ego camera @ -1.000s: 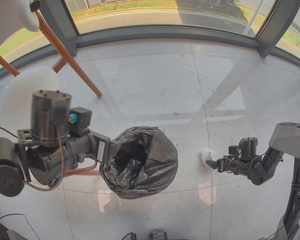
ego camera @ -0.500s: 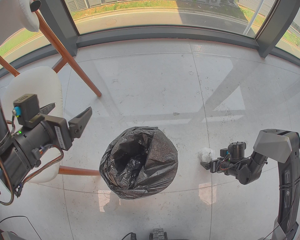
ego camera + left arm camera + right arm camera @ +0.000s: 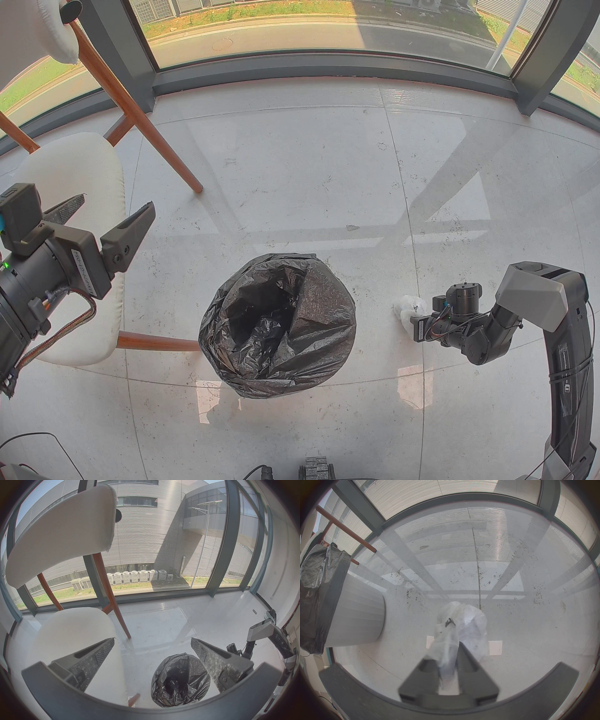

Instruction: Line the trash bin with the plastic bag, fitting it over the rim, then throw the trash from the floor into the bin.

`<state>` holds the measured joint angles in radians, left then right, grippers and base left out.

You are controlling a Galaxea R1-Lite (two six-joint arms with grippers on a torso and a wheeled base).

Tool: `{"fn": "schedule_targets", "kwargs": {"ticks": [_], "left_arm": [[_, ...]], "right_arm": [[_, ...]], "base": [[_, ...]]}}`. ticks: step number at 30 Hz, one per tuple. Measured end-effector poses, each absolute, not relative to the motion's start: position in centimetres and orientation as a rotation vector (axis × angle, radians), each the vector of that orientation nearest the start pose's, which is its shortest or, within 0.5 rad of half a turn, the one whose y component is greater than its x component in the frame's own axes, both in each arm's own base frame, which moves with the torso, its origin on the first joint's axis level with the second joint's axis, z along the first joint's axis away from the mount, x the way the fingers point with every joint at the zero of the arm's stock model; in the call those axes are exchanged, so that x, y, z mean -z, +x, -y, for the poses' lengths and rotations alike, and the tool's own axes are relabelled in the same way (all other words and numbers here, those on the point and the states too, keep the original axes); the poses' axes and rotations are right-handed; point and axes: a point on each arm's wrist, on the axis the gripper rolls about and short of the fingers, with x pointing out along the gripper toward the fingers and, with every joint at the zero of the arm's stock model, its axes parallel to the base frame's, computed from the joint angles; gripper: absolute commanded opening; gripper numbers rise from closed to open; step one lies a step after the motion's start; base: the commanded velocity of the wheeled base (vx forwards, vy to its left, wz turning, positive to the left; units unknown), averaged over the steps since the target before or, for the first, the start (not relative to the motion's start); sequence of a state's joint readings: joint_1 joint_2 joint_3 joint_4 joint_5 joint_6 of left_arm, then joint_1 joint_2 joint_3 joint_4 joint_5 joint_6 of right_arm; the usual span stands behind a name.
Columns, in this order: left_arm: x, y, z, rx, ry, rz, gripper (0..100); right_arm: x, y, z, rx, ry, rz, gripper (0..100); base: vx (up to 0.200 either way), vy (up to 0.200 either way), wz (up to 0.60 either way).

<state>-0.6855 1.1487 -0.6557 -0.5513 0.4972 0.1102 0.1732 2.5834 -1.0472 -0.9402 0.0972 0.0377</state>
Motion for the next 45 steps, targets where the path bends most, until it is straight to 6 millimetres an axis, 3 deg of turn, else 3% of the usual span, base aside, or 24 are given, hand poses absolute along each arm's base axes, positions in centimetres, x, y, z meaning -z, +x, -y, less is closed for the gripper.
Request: {"fn": "schedule_targets", "kwargs": {"ticks": [4, 7, 13, 19, 23, 31, 34, 39, 44, 45], "left_arm": [[-26.6, 13.3, 9.5, 0.187, 0.072, 0.069, 100], [-26.8, 13.1, 9.4, 0.188, 0.069, 0.078, 100], [-27.0, 12.8, 9.2, 0.197, 0.064, 0.089, 100], [-26.9, 12.5, 9.0, 0.214, 0.065, 0.091, 100], [-26.9, 12.3, 8.8, 0.218, 0.064, 0.094, 100], [-27.9, 12.2, 8.7, 0.217, 0.046, 0.125, 100], [-28.4, 12.2, 8.7, 0.216, 0.036, 0.141, 100], [-29.6, 12.1, 8.6, 0.216, 0.016, 0.172, 100], [-30.3, 12.1, 8.6, 0.215, 0.004, 0.191, 100], [-30.3, 12.2, 8.7, 0.215, 0.004, 0.192, 100]], "right_arm": [[6.7, 41.0, -7.3, -0.247, 0.015, -0.605, 0], [5.5, 40.4, -7.1, -0.250, 0.018, -0.597, 0], [0.5, 37.8, -6.8, -0.277, 0.029, -0.556, 0], [-5.9, 33.9, -7.9, -0.366, 0.044, -0.476, 0], [-9.5, 30.6, -10.2, -0.469, 0.050, -0.440, 0], [-14.5, 23.3, -18.0, -0.814, 0.037, -0.363, 0], [-15.9, 22.1, -20.2, -0.900, 0.040, -0.321, 0], [-17.4, 21.8, -22.7, -0.969, 0.050, -0.270, 0], [-17.4, 21.6, -24.2, -1.005, 0.046, -0.270, 0], [-17.3, 21.6, -24.4, -1.008, 0.045, -0.272, 100]], "base": [[0.000, 0.000, 0.00], [0.000, 0.000, 0.00], [0.000, 0.000, 0.00], [0.000, 0.000, 0.00], [0.000, 0.000, 0.00], [0.000, 0.000, 0.00], [0.000, 0.000, 0.00], [0.000, 0.000, 0.00], [0.000, 0.000, 0.00], [0.000, 0.000, 0.00]]}}
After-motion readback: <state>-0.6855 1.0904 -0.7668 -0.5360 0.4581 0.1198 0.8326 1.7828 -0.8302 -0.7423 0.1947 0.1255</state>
